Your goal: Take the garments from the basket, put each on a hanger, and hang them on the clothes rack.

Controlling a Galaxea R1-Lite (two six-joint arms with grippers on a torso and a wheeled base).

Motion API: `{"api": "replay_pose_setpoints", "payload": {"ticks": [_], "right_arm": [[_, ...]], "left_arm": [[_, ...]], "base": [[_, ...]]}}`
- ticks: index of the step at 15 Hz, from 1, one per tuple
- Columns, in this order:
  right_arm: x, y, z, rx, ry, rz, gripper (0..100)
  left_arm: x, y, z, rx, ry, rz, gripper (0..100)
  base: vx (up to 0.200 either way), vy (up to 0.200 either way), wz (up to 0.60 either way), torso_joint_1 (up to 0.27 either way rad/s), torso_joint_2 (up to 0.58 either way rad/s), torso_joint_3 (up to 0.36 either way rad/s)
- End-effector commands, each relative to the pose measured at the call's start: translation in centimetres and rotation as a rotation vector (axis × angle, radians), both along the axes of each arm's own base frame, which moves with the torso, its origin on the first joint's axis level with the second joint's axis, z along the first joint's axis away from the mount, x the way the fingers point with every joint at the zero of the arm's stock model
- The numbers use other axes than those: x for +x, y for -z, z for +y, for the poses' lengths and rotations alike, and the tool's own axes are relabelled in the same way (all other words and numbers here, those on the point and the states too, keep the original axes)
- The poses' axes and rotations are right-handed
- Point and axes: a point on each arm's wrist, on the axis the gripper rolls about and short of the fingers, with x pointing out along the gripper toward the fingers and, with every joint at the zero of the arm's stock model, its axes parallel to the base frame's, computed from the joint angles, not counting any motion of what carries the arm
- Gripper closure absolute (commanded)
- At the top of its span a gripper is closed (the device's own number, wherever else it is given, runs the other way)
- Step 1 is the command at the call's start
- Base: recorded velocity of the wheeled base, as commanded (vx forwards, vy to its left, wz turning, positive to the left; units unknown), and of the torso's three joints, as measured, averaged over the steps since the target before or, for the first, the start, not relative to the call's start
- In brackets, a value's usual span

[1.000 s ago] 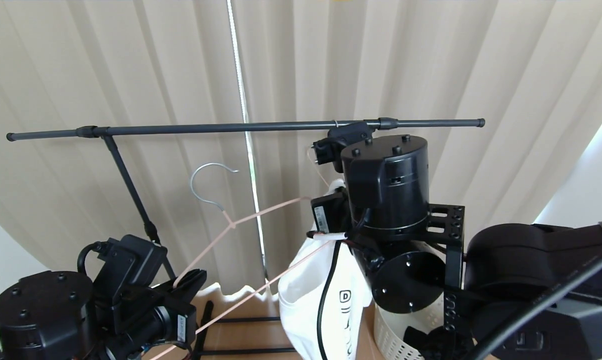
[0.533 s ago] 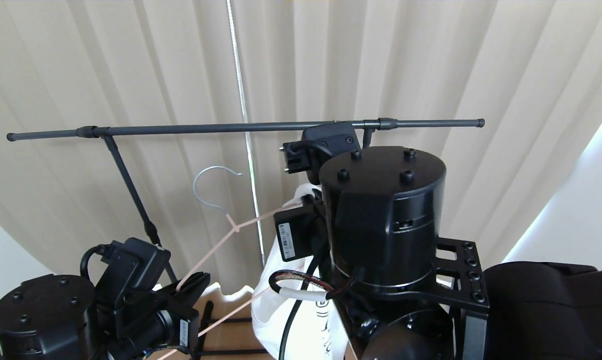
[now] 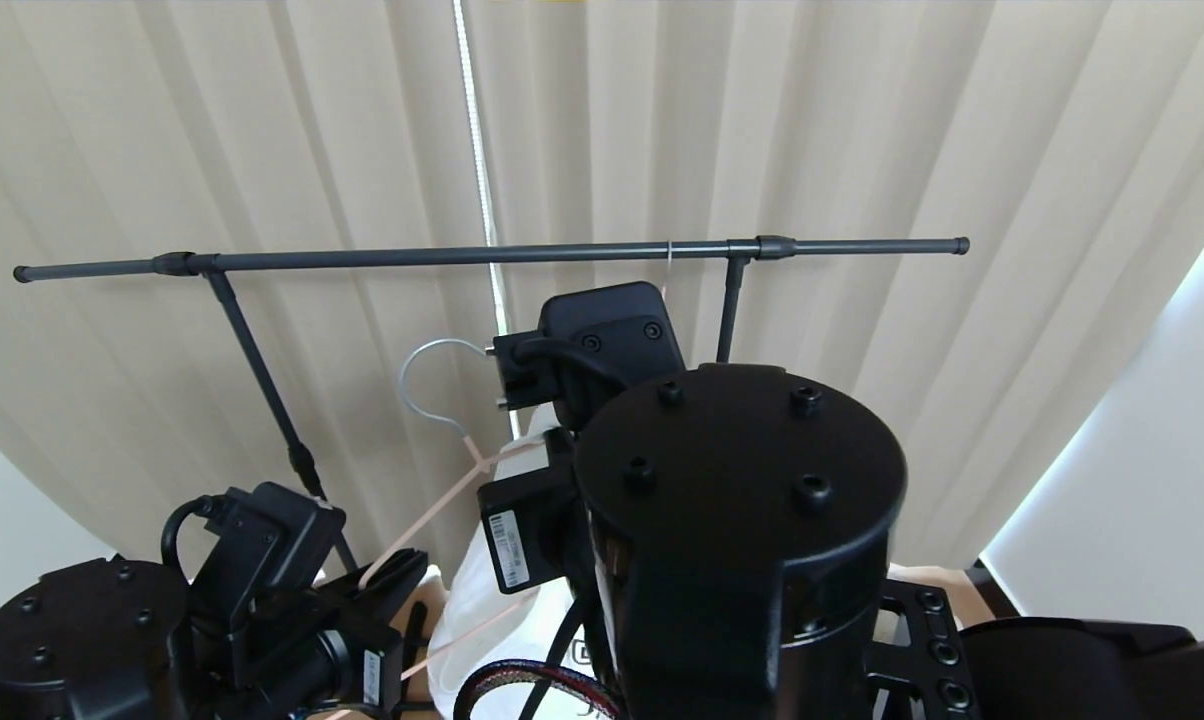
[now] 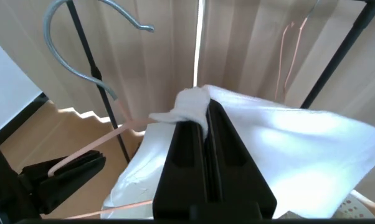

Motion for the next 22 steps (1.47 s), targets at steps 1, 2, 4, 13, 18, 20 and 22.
{"api": "replay_pose_setpoints", "payload": {"ticks": [1,2,4,13,18,20,22], "right_arm": [[-0.1,0.3,0.0,-0.002,-0.003,-0.001,0],[-0.1,0.3,-0.1,-0.001,-0.002,-0.005,0],[0.1,0.1,-0.3,0.002,0.009,-0.007,0],[1.2,-0.2,-1.5,-0.005,0.04,-0.01,0],[1.7,-3.1,-8.6,-0.065,-0.2,-0.053,0],[2.6,-3.4,-10.0,-0.115,-0.253,-0.07,0],[3.5,-4.1,-12.2,-0.237,-0.367,-0.029,0]], "left_arm": [[-0.3,0.2,0.0,-0.001,0.015,-0.008,100],[-0.4,0.1,-0.1,-0.009,0.022,-0.017,100],[-0.5,0.1,-0.1,-0.012,0.024,-0.021,100],[-0.5,-0.3,0.0,-0.046,0.019,-0.05,100],[-0.3,-0.3,1.1,-0.064,0.044,-0.051,100],[-0.2,-0.2,1.4,-0.074,0.073,-0.045,100],[-0.4,0.2,1.9,-0.073,0.097,-0.023,100]], "base": [[0.0,0.0,0.0,0.0,0.0,0.0],[0.0,0.0,0.0,0.0,0.0,0.0],[0.0,0.0,0.0,0.0,0.0,0.0],[0.0,0.0,0.0,0.0,0.0,0.0],[0.0,0.0,0.0,0.0,0.0,0.0],[0.0,0.0,0.0,0.0,0.0,0.0],[0.0,0.0,0.0,0.0,0.0,0.0]]}}
